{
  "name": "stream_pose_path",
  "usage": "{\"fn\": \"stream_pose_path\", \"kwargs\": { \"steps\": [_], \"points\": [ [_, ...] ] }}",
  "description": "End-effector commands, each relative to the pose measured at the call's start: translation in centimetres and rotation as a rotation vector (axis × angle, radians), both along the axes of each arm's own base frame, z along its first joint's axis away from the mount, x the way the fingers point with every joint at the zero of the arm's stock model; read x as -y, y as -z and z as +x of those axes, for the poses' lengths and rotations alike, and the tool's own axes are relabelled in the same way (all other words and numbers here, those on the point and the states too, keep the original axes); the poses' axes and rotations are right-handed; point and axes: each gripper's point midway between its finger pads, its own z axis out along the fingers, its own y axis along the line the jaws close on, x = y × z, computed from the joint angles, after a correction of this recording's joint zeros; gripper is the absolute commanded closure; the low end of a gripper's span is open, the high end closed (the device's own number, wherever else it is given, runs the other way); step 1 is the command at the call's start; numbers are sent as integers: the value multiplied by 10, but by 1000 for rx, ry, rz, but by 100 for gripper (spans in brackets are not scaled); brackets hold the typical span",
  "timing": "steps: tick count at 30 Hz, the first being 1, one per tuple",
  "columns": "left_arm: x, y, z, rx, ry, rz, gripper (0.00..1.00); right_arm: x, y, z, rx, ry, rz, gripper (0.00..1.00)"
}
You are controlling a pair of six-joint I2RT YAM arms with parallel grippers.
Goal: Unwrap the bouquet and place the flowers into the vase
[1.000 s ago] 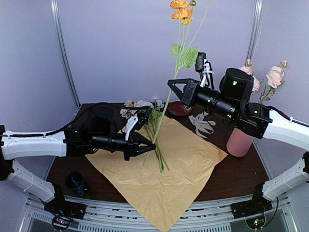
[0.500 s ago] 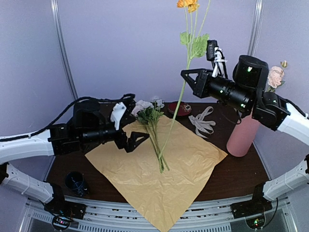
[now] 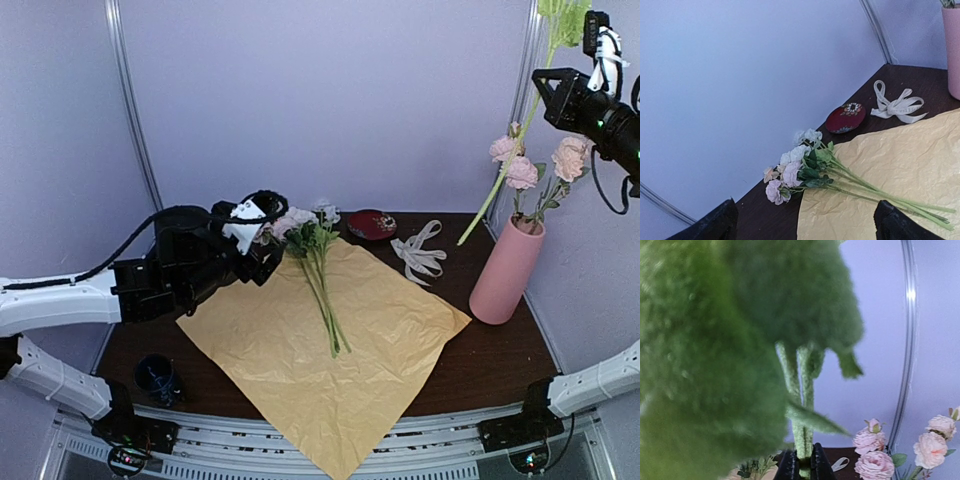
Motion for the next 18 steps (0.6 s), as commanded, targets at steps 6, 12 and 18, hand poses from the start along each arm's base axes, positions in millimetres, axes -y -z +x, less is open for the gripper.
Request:
{"fn": "stream_pose_path", "kwargs": {
  "steps": [6, 12, 18],
  "points": [
    [-6, 36, 13, 4, -95, 16, 2, 59, 23, 6, -61, 402, -214, 100],
    [-6, 37, 11, -8, -88, 1, 2, 56, 16, 27, -52, 468, -197, 100],
    [-8, 35, 8, -18, -82, -17, 2, 79, 11, 46, -25, 591, -117, 100]
  ]
}}
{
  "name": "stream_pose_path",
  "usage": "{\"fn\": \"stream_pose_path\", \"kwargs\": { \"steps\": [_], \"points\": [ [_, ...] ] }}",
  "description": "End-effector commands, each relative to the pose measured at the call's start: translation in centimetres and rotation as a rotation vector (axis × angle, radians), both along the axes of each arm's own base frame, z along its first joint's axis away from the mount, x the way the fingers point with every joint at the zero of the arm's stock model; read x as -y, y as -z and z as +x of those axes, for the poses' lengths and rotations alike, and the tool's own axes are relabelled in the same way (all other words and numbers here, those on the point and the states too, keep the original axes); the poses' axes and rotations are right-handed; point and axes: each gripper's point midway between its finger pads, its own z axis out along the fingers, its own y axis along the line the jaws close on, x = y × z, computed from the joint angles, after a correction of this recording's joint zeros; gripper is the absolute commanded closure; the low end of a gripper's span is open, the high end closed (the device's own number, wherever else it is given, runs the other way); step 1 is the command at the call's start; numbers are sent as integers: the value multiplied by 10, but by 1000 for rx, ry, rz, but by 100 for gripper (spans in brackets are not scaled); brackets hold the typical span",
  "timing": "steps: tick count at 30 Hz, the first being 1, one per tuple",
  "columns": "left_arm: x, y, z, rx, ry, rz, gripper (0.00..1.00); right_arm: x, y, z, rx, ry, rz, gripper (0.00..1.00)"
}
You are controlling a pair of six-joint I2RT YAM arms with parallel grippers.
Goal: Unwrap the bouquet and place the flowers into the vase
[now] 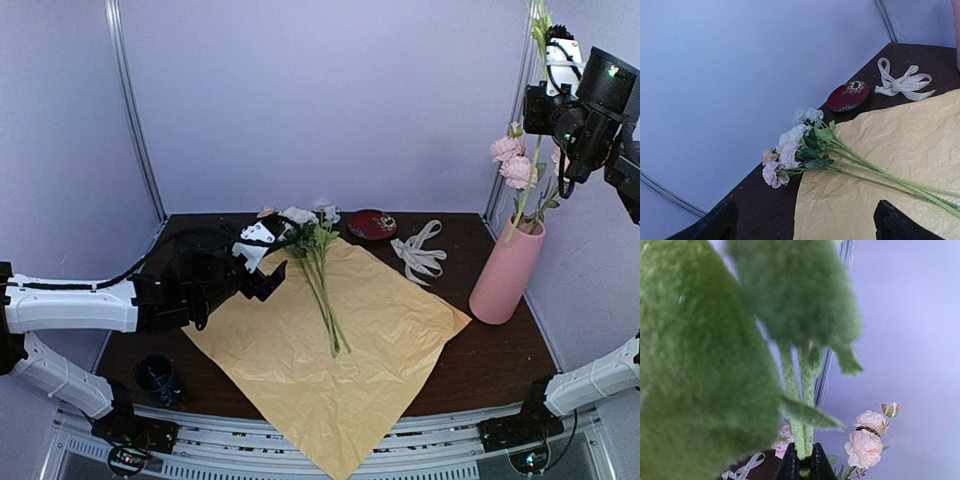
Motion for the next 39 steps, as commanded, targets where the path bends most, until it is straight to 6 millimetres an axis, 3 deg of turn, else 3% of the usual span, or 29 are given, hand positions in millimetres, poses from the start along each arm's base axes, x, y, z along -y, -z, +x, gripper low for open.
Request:
{"fn": "stream_pose_path", "kwargs": {
  "steps": [1, 12, 24, 32, 39],
  "points": [
    [-4, -17, -2, 26, -10, -81, 2, 27, -20, -3, 104, 73, 100, 100],
    [-3, -17, 1, 10, -26, -82, 2, 62, -37, -13, 179, 177, 124, 100],
    [-1, -10, 4, -7, -36, -61, 2, 81, -19, 1, 177, 259, 76, 100],
    [2, -3, 5, -25, -34, -45, 2, 83, 11, 21, 152, 250, 88, 100],
    [4, 0, 6, -35, -31, -41, 2, 84, 54, 40, 100, 212, 132, 100]
  ]
}}
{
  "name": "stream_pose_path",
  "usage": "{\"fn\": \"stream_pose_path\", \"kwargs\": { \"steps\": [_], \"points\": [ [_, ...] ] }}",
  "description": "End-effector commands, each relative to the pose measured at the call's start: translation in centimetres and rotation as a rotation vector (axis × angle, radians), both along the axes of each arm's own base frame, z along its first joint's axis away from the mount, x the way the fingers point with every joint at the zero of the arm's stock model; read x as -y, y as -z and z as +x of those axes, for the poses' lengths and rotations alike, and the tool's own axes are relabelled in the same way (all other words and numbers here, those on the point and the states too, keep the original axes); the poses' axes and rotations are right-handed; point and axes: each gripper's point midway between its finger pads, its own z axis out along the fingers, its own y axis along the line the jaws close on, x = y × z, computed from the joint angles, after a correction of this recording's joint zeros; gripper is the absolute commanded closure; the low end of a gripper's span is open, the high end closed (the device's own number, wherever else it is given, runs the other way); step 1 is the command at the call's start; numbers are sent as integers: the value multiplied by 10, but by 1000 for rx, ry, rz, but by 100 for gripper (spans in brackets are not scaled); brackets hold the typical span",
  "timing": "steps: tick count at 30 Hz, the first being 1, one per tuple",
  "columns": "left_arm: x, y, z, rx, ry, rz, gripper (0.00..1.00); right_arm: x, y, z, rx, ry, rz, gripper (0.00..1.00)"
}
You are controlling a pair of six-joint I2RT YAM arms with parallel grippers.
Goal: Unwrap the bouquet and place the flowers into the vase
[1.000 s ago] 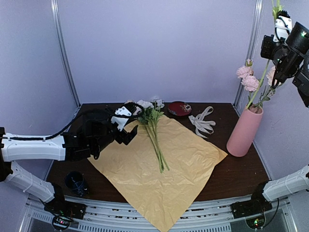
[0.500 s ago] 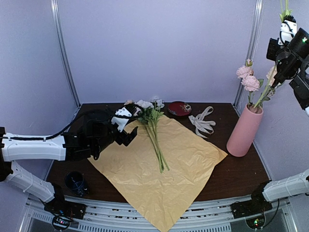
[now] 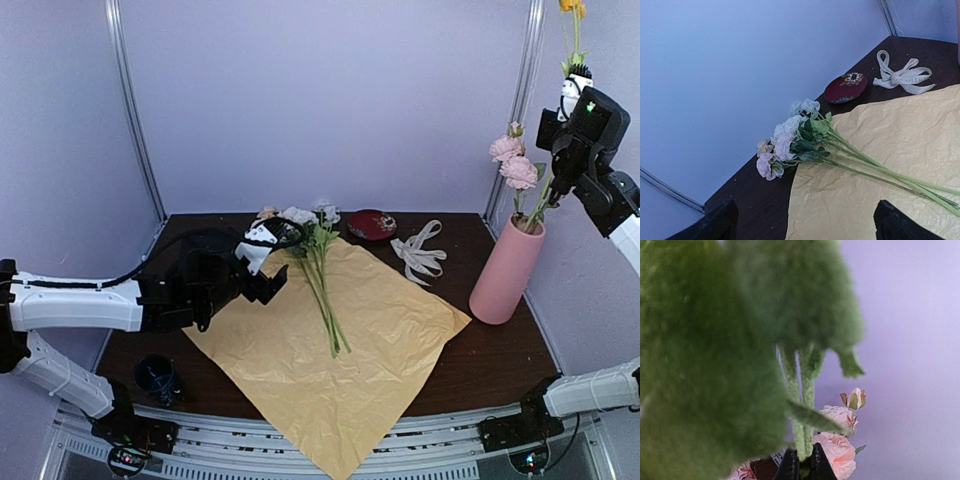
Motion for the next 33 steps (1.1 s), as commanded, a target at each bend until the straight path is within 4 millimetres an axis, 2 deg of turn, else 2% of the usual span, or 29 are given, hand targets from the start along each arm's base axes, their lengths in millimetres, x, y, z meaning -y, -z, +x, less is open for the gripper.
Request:
{"fn": "stream_pose_path", "kwargs": {
  "steps": [1, 9, 19, 24, 33],
  "points": [
    [4, -13, 3, 9, -10, -37, 2, 1, 24, 6, 4, -56, 66, 100],
    [8, -8, 4, -6, -1, -31, 2, -3, 83, 18, -69, -100, 116, 100],
    [10, -5, 4, -15, 4, -30, 2, -2, 139, 12, -117, -125, 176, 100],
    [10, -4, 4, -20, 5, -27, 2, -4, 160, 11, -138, -137, 198, 100],
    [12, -1, 4, -28, 9, -25, 2, -5, 186, 10, -170, -143, 224, 100]
  ]
}}
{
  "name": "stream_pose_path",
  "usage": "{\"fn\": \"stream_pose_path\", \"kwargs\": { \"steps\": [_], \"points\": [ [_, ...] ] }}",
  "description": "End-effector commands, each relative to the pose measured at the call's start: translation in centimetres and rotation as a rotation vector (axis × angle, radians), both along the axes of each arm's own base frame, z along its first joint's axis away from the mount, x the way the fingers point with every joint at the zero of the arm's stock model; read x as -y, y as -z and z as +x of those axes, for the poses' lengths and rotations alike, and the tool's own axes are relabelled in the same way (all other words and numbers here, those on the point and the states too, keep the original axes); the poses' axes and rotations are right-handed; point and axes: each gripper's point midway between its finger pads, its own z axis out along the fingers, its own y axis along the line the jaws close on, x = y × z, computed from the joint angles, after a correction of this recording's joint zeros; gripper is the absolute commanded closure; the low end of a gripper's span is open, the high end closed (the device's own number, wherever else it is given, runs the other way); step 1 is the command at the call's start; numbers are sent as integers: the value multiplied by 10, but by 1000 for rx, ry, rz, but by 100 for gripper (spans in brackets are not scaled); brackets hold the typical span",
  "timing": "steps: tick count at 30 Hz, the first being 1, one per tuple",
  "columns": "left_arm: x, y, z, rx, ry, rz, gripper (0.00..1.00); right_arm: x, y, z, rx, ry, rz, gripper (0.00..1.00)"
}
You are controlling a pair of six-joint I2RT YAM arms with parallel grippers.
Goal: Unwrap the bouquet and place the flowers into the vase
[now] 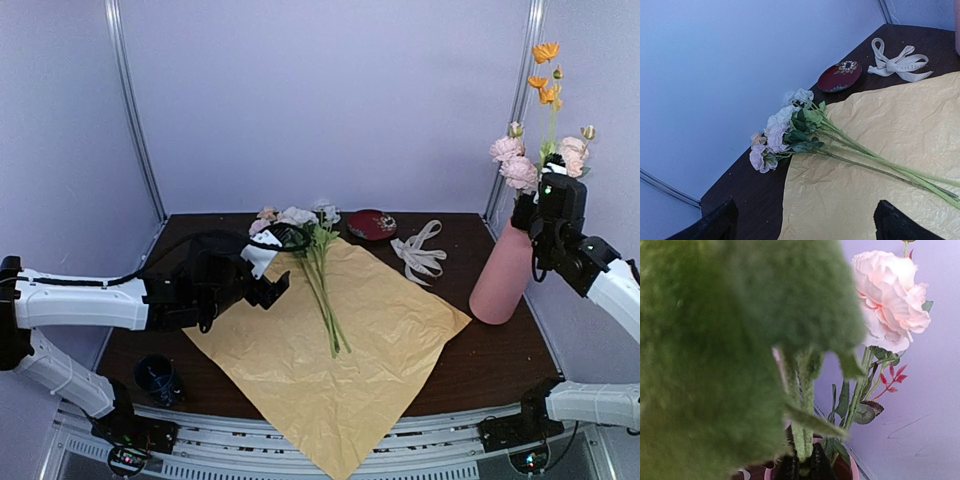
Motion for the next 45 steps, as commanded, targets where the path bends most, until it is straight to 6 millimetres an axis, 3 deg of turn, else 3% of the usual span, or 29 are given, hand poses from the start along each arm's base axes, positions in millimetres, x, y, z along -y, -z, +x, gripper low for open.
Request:
{"fn": "stream_pose_path", "kwargs": {
  "steps": [1, 6, 18, 22, 28, 37, 41, 45],
  "points": [
    [10, -17, 3, 16, 10, -60, 2, 1, 7, -4, 10, -6, 40, 100],
    [10, -16, 4, 13, 9, -59, 2, 0, 18, -4, -10, -12, 47, 100],
    [11, -14, 4, 9, 11, -57, 2, -5, 21, -6, -32, -51, 65, 76],
    [11, -14, 4, 8, 11, -59, 2, -6, 17, -8, -34, -61, 71, 67],
    [11, -15, 4, 8, 12, -62, 2, -9, 11, -12, -43, -85, 89, 42],
    [13, -15, 3, 2, 18, -68, 2, -18, -14, -25, -39, -179, 120, 25],
    [13, -17, 3, 2, 18, -74, 2, -33, -21, -29, -76, -280, 120, 15],
    [14, -16, 2, -4, 20, -79, 2, -50, -23, -33, -104, -393, 111, 12]
  ]
}}
